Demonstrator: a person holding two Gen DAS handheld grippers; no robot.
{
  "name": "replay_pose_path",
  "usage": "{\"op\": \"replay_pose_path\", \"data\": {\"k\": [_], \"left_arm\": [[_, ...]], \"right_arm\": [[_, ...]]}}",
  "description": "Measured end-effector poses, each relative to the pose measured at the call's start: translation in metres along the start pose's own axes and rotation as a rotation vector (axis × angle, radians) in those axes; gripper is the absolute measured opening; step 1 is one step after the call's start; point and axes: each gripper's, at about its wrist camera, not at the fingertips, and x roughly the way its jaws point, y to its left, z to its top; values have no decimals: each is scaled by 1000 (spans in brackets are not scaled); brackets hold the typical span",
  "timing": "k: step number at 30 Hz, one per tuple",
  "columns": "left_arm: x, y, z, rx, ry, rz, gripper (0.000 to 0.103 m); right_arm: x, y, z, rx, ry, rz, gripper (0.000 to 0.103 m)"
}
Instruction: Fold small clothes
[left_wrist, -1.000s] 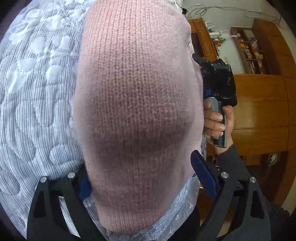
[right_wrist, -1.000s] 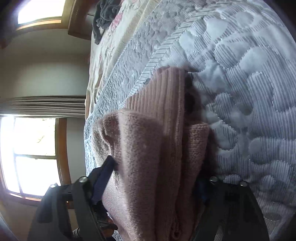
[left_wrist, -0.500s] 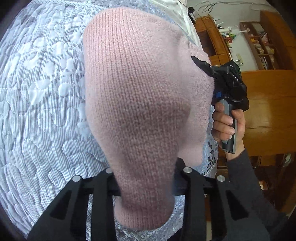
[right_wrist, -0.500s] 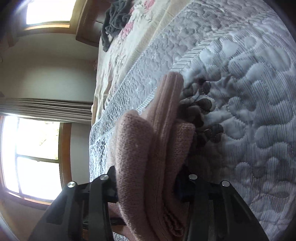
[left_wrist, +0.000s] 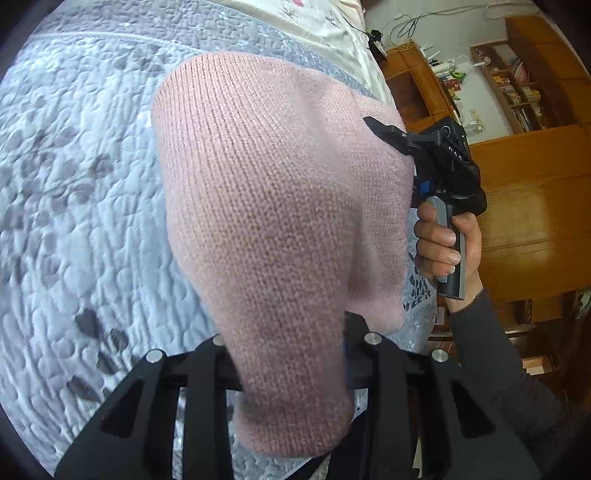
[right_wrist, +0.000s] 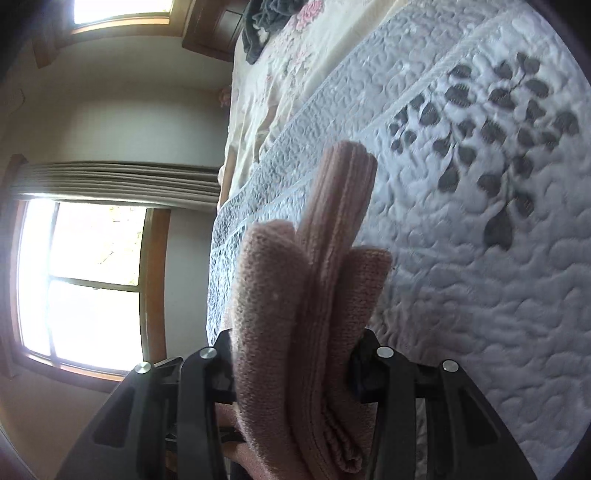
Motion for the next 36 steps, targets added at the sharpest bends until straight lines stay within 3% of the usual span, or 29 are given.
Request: {"op": "replay_pose_path", "data": {"k": [8,15,17,19,20,22,23,25,26,27,30,31,33,36], "left_arm": [[-28,65,-82,-128,-7,19,30],[-4,93,-99,-140,-18,-11,31],[5,99,-99,-153,-23,-9,35],[8,107,-104,-173,-28,-2,54],[7,109,-105,-188,-36,-5,57],[-10,112,-115,-201,-49,52,69],[-22,109,-118,-195,-73,120,76],[-53,87,-125,-110,-162,270,80],[-67,73,-130,-50,-211,319,80],[-80,62,-135,-5,-258,320,81],[-97,44,-139,29,-340,132,75],[-96,41,-141,41,-337,98,68],[-63,23,-129,30,-302,29,57],[-30,49,-124,-51,-237,-15,53]], "right_arm": [[90,2,-67,12,146,-24,43],[97,-25,-74,24,180,-97,43],[98,-31,-72,24,192,-121,45],[100,-33,-71,21,196,-143,51],[98,-34,-71,26,195,-150,56],[84,-24,-70,15,154,-206,64],[71,-18,-71,-10,115,-238,70],[40,-2,-83,-59,37,-245,71],[29,6,-92,-84,15,-255,70],[23,14,-102,-108,12,-258,64],[33,21,-127,-157,75,-324,46],[40,20,-134,-165,101,-334,41],[52,24,-142,-197,118,-382,21],[49,29,-143,-243,70,-469,12]]}}
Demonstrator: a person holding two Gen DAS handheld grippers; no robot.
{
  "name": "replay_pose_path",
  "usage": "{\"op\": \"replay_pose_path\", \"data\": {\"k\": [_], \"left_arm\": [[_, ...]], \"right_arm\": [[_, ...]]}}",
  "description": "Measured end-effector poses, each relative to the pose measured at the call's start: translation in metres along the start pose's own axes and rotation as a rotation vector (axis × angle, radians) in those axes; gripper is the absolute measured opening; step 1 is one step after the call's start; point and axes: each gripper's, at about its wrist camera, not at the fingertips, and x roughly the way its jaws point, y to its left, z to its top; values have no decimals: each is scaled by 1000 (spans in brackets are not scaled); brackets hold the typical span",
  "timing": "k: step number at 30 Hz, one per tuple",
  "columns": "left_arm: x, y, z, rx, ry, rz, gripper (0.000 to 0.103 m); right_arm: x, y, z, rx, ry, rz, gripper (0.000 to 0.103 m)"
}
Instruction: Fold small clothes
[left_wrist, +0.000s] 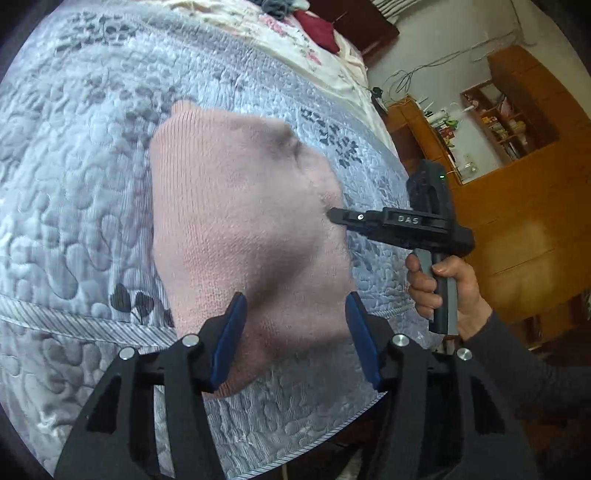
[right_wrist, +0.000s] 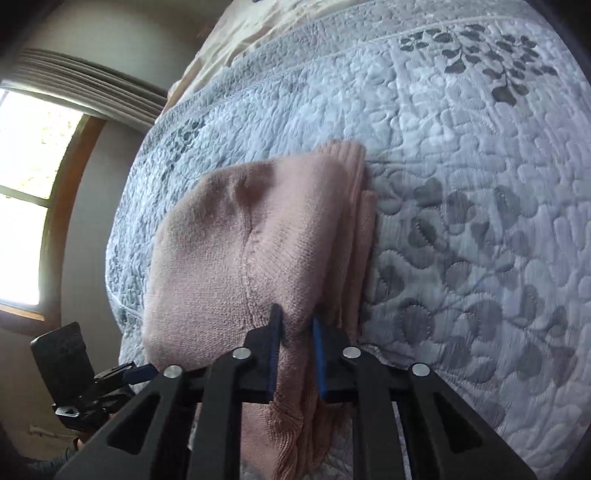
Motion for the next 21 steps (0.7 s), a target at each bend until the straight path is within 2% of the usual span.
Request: {"op": "replay_pose_path", "data": {"k": [1,3,5,7,9,11,12,13,14,15,16,18,21], "left_arm": [[9,12,-6,-37,27,-8,49],[28,24,-5,-94,81,-12,46],[21,14,1,-91,110,-24,47],[-7,-6,9,-54,53,-118,52],[-27,-17,21,-36,-19,-172,55],[-21,-13,34,-49,-33,-188,55],[-9,-6,37,-55,-13,-158,55],[8,4,40,-61,26,-119,50],[23,12,39,-64,57,-91,41],[30,22,42,-68,78,-75,17],[34,25,45,-69,84,-42,2],[28,20,54,-65,104,-39,0],[-10,-2,75,-20,5,-167,37]], "right_arm": [[2,-2,0,-15,-4,-42,12],[9,-9,0,8,19,-36,14],[0,0,2,-29,13,-38,15],[-19,19,3,-82,-37,-72,18],[-34,34,-1,-124,-76,-56,18],[-26,41,-8,-139,-45,-19,18],[-15,40,-10,-142,-21,-33,18],[-2,38,-9,-134,3,-49,17],[8,30,-10,-119,22,-62,12],[13,22,-10,-112,26,-76,9],[12,18,-10,-107,30,-76,8],[0,19,-4,-108,27,-63,9],[-23,21,15,-88,-32,0,12]]}}
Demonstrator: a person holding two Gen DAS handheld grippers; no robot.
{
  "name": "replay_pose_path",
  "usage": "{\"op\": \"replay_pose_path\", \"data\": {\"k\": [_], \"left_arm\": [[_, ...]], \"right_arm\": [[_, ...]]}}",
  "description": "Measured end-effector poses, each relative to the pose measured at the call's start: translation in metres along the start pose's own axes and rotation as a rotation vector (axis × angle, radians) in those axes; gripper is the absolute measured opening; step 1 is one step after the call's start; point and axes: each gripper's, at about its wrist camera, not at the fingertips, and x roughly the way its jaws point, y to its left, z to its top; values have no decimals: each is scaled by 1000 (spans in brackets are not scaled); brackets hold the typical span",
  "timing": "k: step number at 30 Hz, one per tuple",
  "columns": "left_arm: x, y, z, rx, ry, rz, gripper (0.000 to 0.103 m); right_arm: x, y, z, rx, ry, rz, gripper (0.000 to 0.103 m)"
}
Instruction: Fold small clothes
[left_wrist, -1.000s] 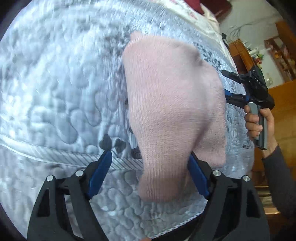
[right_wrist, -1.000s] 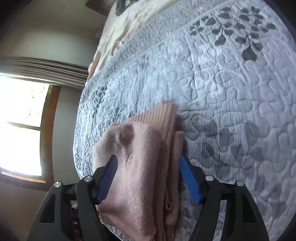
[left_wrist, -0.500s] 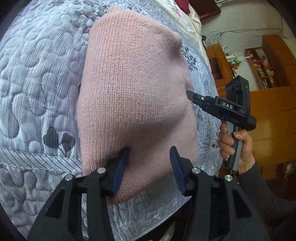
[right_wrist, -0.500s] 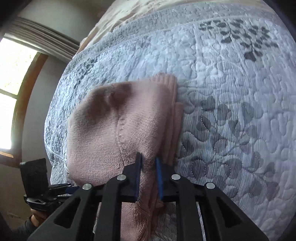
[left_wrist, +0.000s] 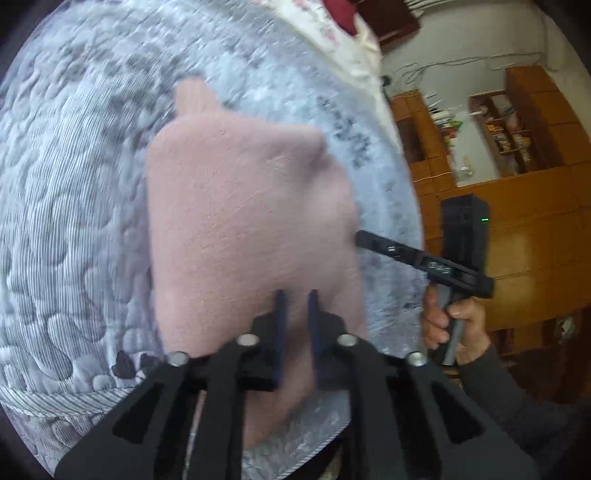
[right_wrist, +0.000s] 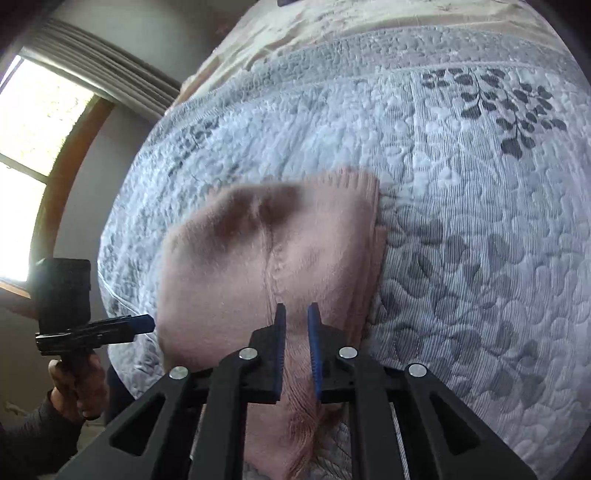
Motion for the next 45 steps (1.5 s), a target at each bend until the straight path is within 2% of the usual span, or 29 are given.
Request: {"op": "replay_pose_path", "data": {"k": [2,5,6,7,8,9,11,13,14,15,17,18,20,21,22,24,25,26,27,30,32,33,34,36,37,39,41,43,45], "left_arm": [[-2,-4,24,17,-29,-8,36],[25,18,52,-1,22,60,34],[38,31,58,-13,49,108,29],[46,44,61,-29,66,140,5],[49,53,64,-39,68,159,2],[50,58,65,-52,65,143,2],[47,57,65,-55,62,140,1],[35,47,61,-41,52,153,3],[24,39,57,-32,29,137,12],[12,29,52,-9,1,111,30],[-3,11,34,39,-11,62,32],[-2,8,25,50,6,68,32],[15,10,8,77,76,151,32],[25,16,2,81,95,201,26],[30,22,0,77,93,223,11],[26,29,3,28,57,242,1],[21,24,3,24,43,245,5],[13,15,1,40,33,231,24],[4,3,-4,69,29,206,31],[-8,-18,-30,116,59,169,34],[4,-14,-48,126,106,238,35],[15,-6,-55,127,126,315,35],[21,2,-59,114,126,340,33],[22,9,-61,81,103,314,33],[19,7,-62,72,96,313,34],[6,-9,-69,96,86,314,49],[-8,-24,-84,141,75,297,59],[-5,-24,-101,147,106,341,62],[13,-10,-113,136,158,411,60]], "right_arm": [[2,-1,19,12,-17,-4,13],[26,-9,45,57,15,40,13],[38,-12,49,64,38,29,13],[49,-18,51,71,61,3,12],[58,-24,51,81,82,-20,4],[63,-31,52,87,87,-36,0],[61,-37,51,123,80,-8,0],[46,-28,45,102,51,18,5],[36,-21,39,89,36,42,6],[26,-13,31,73,24,69,6],[14,-1,11,39,24,101,6],[13,1,2,35,35,108,6],[25,-2,-14,34,78,60,6],[33,-8,-18,35,92,10,0],[37,-12,-21,36,88,1,0],[31,-13,-21,61,71,-15,0],[23,-6,-22,40,57,-31,2],[12,3,-25,15,41,-38,6],[1,11,-30,-6,29,-33,6],[-16,29,-59,-58,39,-31,6],[-4,33,-81,-86,82,-60,6],[7,32,-88,-92,108,-98,6],[20,28,-94,-95,135,-149,3],[34,21,-102,-104,150,-213,1],[31,23,-103,-99,140,-215,1],[12,37,-106,-118,96,-212,7],[-7,51,-113,-143,55,-213,7],[-8,56,-126,-142,63,-218,9],[14,51,-136,-142,119,-267,9]]}}
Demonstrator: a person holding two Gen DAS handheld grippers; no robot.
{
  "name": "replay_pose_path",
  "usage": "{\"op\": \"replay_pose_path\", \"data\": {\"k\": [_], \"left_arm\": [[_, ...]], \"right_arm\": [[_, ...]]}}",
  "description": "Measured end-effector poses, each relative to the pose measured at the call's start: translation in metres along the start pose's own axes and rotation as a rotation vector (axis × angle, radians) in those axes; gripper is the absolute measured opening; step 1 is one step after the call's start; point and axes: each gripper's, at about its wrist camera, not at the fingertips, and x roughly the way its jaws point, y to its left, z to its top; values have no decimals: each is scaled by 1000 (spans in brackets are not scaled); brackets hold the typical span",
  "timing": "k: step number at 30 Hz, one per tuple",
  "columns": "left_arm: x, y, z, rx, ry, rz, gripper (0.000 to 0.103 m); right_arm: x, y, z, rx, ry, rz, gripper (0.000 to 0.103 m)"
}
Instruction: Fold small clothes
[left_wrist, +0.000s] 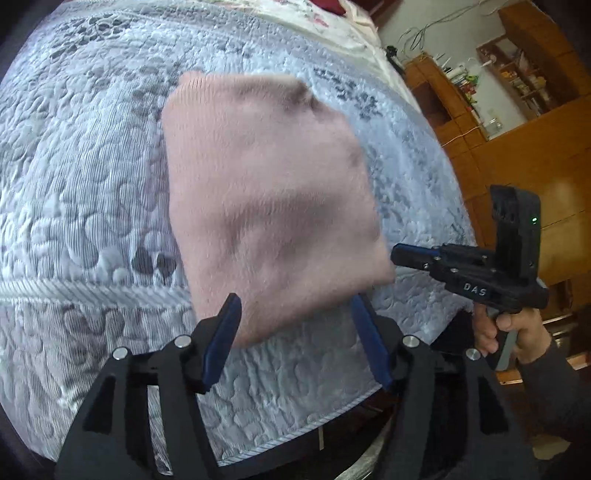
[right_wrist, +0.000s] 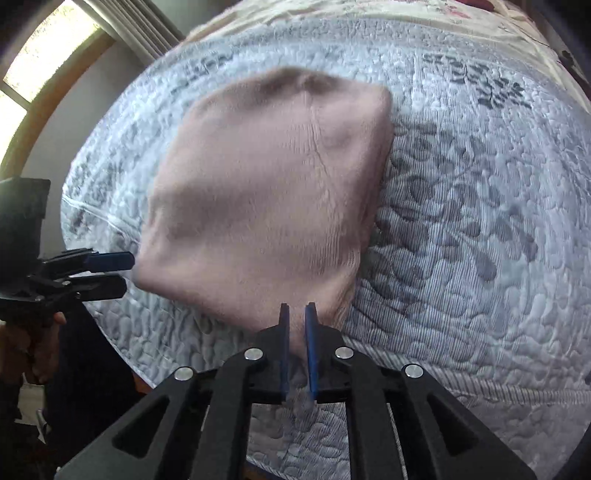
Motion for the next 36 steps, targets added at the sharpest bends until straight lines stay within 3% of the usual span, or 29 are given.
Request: {"op": "replay_pose_path", "data": {"k": [2,5,7,9,11,12,13,15,19,21,28,31,36], "left_arm": [[17,6,-6,-17,20,40,59],[3,-1,-8,-38,-15,38,62],[-19,-11,-13,-27,-44,50,66],[-46,-24,-22,-4,-84,121,82],[-77,-39,-35,14,-139,202,99],[-91,-45,-43,11,-157,251,99],[-106,-50,-50,-3,-172,298,99],[-132,-62,-64,-41,-183,334,99],[-175,-92,-92,-20,-255,445,99],[-191,-108,-104,6,-275,468,99],[-250,-157,-127,77,-374,466,99],[-261,-165,-130,84,-376,525,99],[-267,-168,-135,89,-378,515,99]], "right_arm": [[20,-5,-4,31,27,-25,6],[0,1,-3,53,-21,-11,13],[-27,9,-6,48,-75,-13,30],[-55,18,-15,48,-120,-50,65],[-83,33,-27,25,-156,-111,82],[-95,41,-34,19,-162,-157,92],[-106,49,-41,23,-154,-210,96],[-128,65,-54,31,-158,-279,98],[-183,97,-78,52,-269,-348,99],[-200,110,-78,52,-228,-391,99],[-264,153,-90,22,-345,-359,99],[-281,165,-96,18,-379,-367,99],[-292,175,-102,14,-400,-371,99]]}}
